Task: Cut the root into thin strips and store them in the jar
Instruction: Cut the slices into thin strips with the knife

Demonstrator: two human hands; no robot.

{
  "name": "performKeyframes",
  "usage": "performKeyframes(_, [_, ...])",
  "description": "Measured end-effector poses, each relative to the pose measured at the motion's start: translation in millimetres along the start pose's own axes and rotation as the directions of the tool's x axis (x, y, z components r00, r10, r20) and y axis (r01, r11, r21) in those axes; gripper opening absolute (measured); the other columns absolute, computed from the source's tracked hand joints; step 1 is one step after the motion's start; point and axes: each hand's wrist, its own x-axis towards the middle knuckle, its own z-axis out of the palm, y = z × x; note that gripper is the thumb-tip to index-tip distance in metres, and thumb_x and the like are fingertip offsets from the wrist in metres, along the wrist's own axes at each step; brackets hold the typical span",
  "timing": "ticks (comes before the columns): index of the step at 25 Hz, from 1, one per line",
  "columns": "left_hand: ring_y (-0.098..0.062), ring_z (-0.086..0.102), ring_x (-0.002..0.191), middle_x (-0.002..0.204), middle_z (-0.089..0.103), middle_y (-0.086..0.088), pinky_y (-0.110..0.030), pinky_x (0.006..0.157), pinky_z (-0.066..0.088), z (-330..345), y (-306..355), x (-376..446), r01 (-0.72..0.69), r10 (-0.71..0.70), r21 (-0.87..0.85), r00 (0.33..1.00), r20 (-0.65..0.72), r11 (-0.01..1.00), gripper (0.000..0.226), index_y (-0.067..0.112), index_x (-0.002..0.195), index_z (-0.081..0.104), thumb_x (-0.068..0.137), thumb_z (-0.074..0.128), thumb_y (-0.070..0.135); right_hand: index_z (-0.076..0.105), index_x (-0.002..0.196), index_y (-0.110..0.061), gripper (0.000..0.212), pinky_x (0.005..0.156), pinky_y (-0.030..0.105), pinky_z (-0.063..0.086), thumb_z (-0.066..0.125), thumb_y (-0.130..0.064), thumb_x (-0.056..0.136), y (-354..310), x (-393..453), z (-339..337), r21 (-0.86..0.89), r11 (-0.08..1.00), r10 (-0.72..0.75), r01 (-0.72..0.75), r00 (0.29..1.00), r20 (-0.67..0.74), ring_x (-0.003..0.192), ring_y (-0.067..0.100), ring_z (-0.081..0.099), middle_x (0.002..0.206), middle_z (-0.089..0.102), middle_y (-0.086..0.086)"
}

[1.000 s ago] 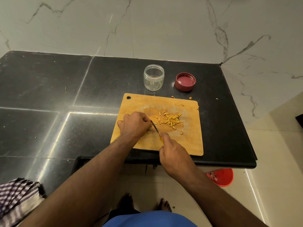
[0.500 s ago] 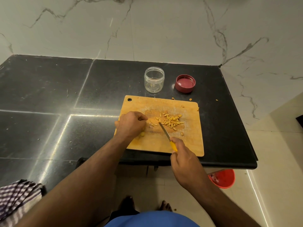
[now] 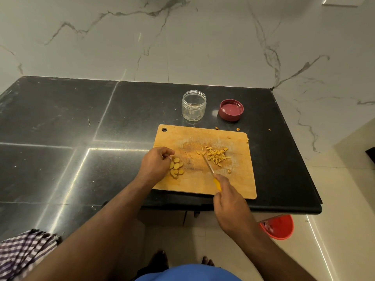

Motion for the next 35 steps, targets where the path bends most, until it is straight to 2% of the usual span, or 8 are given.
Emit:
performKeyframes(4, [-0.002,0.056,0.082,0.108,0.068,0.005,-0.013,0.061,0.04,2,-1,0,-0.006,0.006,0.002,1.0,-0.008,1.0,0.022,0.019,0.117,0.072,0.1,0.058,0.015,0.026,0.15,-0.028,0.048,0.076,0.027,0.042,0.037,-0.022,0.104,-19,13,15,-0.007,0.997,-0.076,0.077,0.994,0.082,0.095,0.013,0.056,0.123,0.056,-0.001])
performKeyframes(6, [0.0,0.055,0.078,0.104,0.067,0.007,-0.014,0.059,0.039,2,-2,-1,-0.009,0.009,0.002,1.0,-0.009,1.0,0.022,0.02,0.116,0.072,0.099,0.058,0.014,0.027,0.15,-0.028,0.049,0.08,0.032,0.046,0.036,-0.022,0.103,-19,18,17,-0.03,0.998,-0.055,0.058,0.993,0.101,0.098,0.018,0.057,0.126,0.057,0.002])
performKeyframes(10, [-0.002,0.056,0.082,0.107,0.067,0.005,-0.016,0.065,0.043,2,-4,-1,-0.021,0.021,-0.001,1.0,0.003,1.0,0.024,0.021,0.116,0.073,0.1,0.057,0.013,0.031,0.149,-0.024,0.048,0.061,0.021,0.037,0.039,-0.016,0.102,-2,15,7,-0.021,0.998,0.052,-0.052,0.999,-0.007,0.078,0.012,0.055,0.102,0.058,-0.001])
performKeyframes(15, [-0.007,0.057,0.098,0.115,0.069,0.005,-0.025,0.082,0.048,1,-2,-1,-0.003,0.003,-0.028,1.0,0.009,1.0,0.025,0.021,0.117,0.072,0.101,0.055,0.014,0.027,0.15,-0.032,0.048,0.068,0.015,0.037,0.038,-0.022,0.104,-11,-2,13,0.037,0.999,-0.028,0.024,0.994,0.105,0.089,0.006,0.056,0.12,0.057,-0.004])
performKeyframes(21, [-0.007,0.06,0.097,0.11,0.068,0.008,-0.022,0.073,0.046,-14,-10,-1,0.011,-0.007,-0.03,0.993,0.121,0.999,0.022,0.025,0.118,0.071,0.098,0.063,0.021,0.035,0.146,-0.027,0.046,0.051,0.017,0.031,0.041,-0.016,0.102,7,8,3,0.015,0.999,0.044,-0.044,0.999,0.006,0.067,0.008,0.05,0.087,0.054,-0.007])
performKeyframes(24, [-0.005,0.062,0.091,0.102,0.07,0.007,-0.021,0.073,0.049,-21,-9,-1,0.013,-0.011,-0.009,0.98,0.198,1.0,0.027,0.022,0.117,0.071,0.09,0.073,0.019,0.034,0.147,-0.028,0.046,0.052,0.016,0.032,0.041,-0.017,0.102,2,10,4,0.034,0.999,-0.006,0.005,0.999,0.047,0.067,0.004,0.048,0.089,0.051,-0.009])
performKeyframes(28, [-0.001,0.058,0.084,0.101,0.068,0.009,-0.017,0.067,0.045,-21,-3,-5,-0.035,0.016,0.106,0.985,0.171,0.994,0.024,0.02,0.112,0.074,0.088,0.076,0.02,0.035,0.147,-0.025,0.047,0.053,0.015,0.034,0.041,-0.015,0.102,6,8,3,0.015,1.0,0.0,0.0,0.999,0.048,0.068,0.006,0.048,0.086,0.049,-0.01])
performKeyframes(35, [-0.013,0.06,0.088,0.091,0.064,0.006,-0.021,0.062,0.044,-23,2,-6,-0.019,0.001,0.085,0.979,0.205,0.996,0.01,0.023,0.095,0.067,0.089,0.074,0.019,0.035,0.146,-0.03,0.045,0.053,0.015,0.03,0.041,-0.018,0.102,10,6,-2,0.065,0.998,0.022,-0.024,0.999,0.038,0.068,0.006,0.05,0.091,0.054,-0.008])
